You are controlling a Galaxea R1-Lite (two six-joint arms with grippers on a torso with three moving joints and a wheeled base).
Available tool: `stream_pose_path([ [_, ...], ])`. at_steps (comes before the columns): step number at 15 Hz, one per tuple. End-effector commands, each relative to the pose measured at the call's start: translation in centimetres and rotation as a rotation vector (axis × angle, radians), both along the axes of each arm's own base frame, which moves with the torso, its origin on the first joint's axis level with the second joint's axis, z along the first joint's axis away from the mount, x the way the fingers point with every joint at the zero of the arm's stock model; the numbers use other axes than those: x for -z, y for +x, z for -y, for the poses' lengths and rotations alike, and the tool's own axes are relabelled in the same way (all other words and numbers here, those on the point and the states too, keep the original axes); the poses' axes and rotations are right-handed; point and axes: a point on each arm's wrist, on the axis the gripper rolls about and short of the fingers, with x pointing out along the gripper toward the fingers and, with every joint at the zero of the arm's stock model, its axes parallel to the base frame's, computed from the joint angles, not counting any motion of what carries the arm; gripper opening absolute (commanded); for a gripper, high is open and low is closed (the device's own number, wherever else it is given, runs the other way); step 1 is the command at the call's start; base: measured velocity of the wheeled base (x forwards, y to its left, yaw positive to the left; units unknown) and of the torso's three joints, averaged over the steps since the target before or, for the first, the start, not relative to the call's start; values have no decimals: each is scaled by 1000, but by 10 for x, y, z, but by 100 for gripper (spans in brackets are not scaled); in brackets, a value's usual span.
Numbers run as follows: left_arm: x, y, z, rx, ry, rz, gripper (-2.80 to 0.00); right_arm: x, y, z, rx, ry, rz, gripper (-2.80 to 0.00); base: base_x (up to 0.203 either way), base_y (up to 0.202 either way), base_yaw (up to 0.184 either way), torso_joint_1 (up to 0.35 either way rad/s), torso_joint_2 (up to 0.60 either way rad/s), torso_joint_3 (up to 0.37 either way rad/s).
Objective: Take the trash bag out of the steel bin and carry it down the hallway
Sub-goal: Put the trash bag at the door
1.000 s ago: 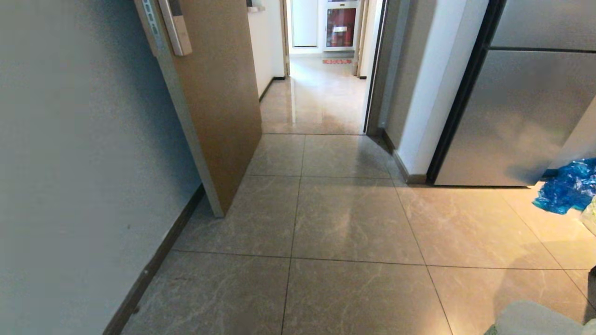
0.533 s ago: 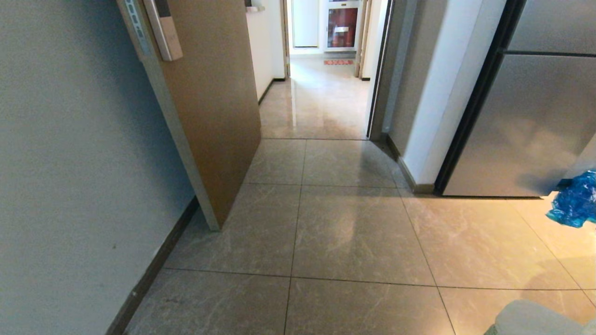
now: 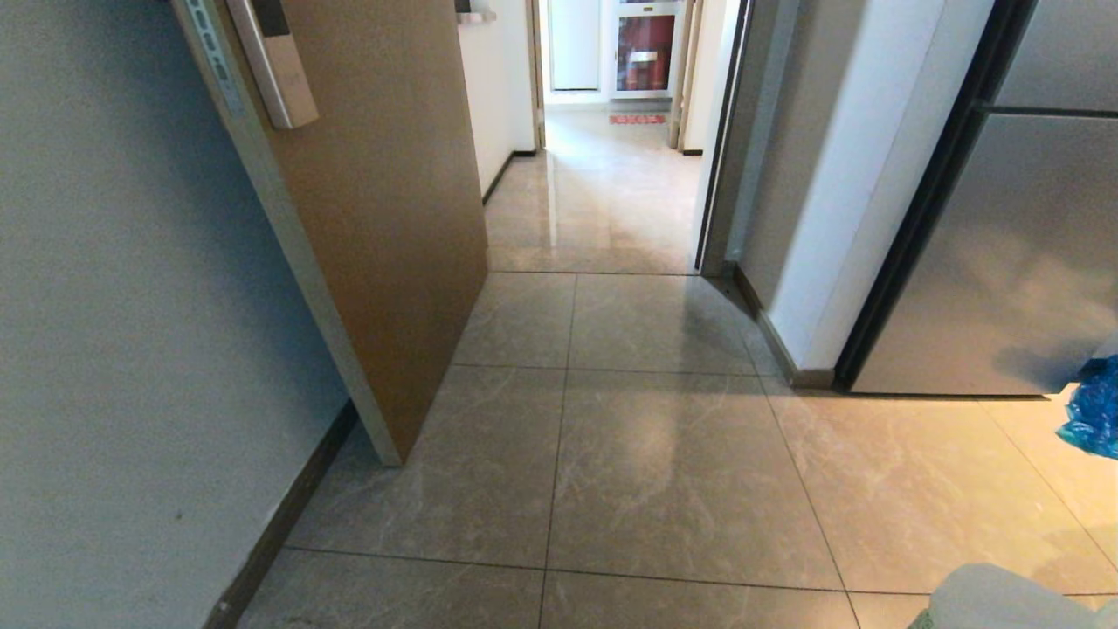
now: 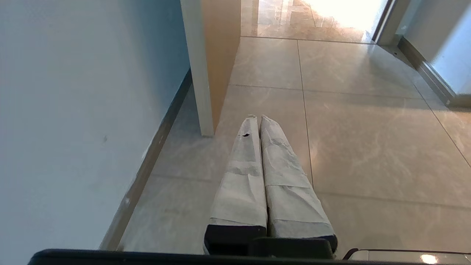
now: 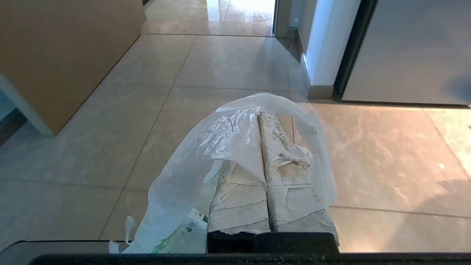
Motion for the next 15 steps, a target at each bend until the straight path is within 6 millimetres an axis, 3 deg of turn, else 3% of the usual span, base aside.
stream_pose_path([
  [1, 0, 0, 0, 0, 0, 0, -280, 0, 0, 0, 0, 0, -1, -280, 196, 0, 0, 2, 1, 2],
  [15, 0, 0, 0, 0, 0, 0, -280, 0, 0, 0, 0, 0, -1, -280, 193, 0, 1, 3, 2, 4],
])
